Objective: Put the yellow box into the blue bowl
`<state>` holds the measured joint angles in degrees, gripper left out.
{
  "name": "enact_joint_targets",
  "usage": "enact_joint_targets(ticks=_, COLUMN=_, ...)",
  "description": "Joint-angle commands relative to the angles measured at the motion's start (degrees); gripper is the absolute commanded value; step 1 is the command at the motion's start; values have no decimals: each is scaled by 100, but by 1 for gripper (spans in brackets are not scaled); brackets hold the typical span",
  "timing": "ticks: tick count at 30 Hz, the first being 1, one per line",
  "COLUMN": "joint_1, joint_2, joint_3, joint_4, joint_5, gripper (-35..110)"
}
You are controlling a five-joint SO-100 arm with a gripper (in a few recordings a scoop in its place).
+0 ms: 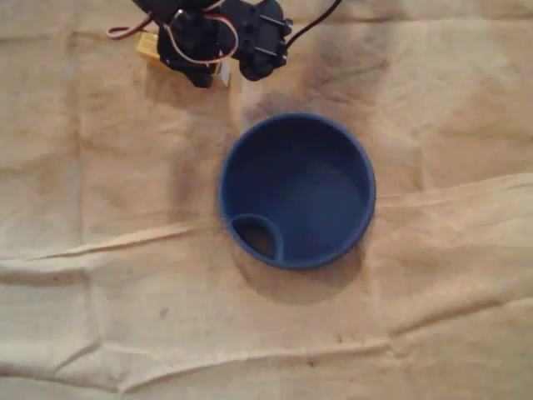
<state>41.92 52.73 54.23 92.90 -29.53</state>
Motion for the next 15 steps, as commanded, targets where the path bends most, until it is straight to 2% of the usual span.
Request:
enact_joint_targets(ticks=1, joint_1=-18, joint_2=141, joint_3=-123, joint_4=-26, joint_5=79, gripper=20)
enact_joint_targets(ticks=10, joint_1=35, joint_2=132, joint_3=-132, joint_4=-88, joint_5=79, gripper=-1)
enact_joint_targets(ticks=15, joint_1=53, joint_2=-9, joint_3=-185, joint_4=-246, joint_5=88, gripper=0)
